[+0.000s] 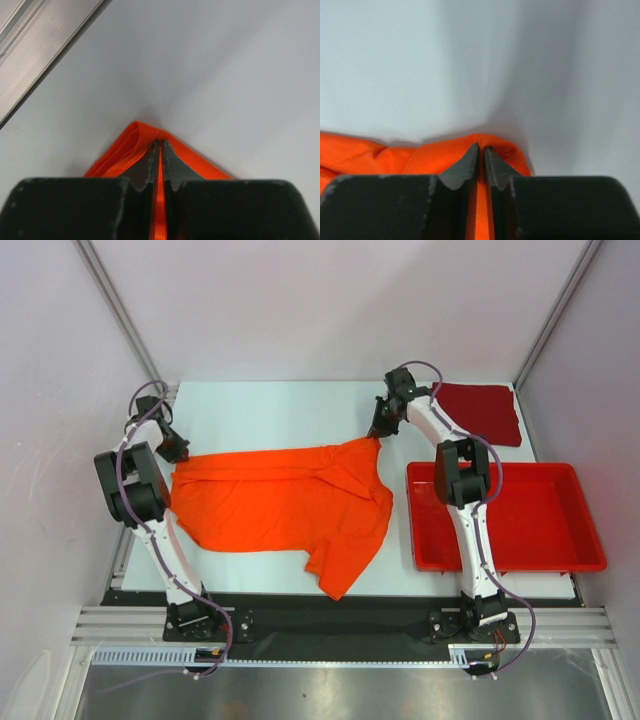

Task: Fold and stack the t-shirts
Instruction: Fold the tshirt

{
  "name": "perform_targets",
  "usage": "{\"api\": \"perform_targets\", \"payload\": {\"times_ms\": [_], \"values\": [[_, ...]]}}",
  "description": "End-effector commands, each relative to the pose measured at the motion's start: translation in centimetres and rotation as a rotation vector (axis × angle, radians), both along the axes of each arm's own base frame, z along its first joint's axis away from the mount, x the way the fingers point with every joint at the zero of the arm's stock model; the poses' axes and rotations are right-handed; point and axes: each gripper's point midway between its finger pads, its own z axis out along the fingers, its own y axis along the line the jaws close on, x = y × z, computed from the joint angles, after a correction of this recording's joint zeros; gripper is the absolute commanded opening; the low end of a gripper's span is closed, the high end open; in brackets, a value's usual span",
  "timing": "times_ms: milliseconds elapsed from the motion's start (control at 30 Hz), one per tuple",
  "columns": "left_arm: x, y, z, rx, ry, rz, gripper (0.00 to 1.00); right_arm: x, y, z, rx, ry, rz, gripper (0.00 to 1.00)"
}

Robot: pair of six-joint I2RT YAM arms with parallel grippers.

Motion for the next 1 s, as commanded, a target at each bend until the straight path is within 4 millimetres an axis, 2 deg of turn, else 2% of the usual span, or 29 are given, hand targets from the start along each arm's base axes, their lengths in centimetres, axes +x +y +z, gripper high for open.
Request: {"api": "perform_targets", "payload": {"times_ms": [0,67,133,367,467,567,667,733,800,833,900,933,967], "values": [[-0.3,1.5,-0.8,0.068,0.053,0.015,0.09,1.3,-1.3,1.7,-0.016,-0.048,-0.048,0.08],[0.0,1.6,-0.6,0.079,0.053,0.005,0.09,1.3,-1.9,2.7,-0.015,-0.065,-0.056,0.03],[-0.2,1.9,-0.8,0.087,0.066,0.005,0.09,1.4,-2.3,4.1,-0.026,-0.096,-0.053,0.03],[-0.1,1.8,-1.0,0.081,0.067,0.001,0.08,0.2,-3.6,4.1,-0.090,-0.094,-0.058,0.07],[0.1,1.7,-0.2,0.081,0.048,-0.003,0.08,0.0,-3.5,3.9,-0.078,-0.091,-0.041,0.21],[0.6,1.6,1.0,0.080,0.016,-0.010,0.11,0.1,-3.5,4.9,-0.084,-0.105,-0.023,0.31],[1.1,1.7,3.0,0.085,-0.028,-0.012,0.18,-0.4,-4.0,6.5,-0.115,-0.115,-0.003,0.41],[1.1,1.7,4.5,0.095,-0.048,-0.008,0.35,-1.0,-4.3,7.9,-0.133,-0.121,0.001,0.46],[0.8,1.7,5.2,0.101,-0.058,-0.006,0.50,-2.3,-4.7,8.4,-0.172,-0.099,0.019,0.55],[0.8,1.6,6.2,0.108,-0.076,-0.004,0.52,-3.1,-4.0,9.7,-0.180,-0.120,0.044,0.57],[0.2,1.3,6.2,0.102,-0.074,-0.002,0.53,-4.6,-3.8,9.6,-0.230,-0.114,0.083,0.67],[-0.3,1.2,6.7,0.102,-0.075,-0.001,0.53,-5.5,-2.7,10.8,-0.233,-0.144,0.119,0.71],[-0.5,1.1,6.8,0.104,-0.077,-0.001,0.53,-6.0,-2.3,11.1,-0.242,-0.151,0.144,0.72]]}}
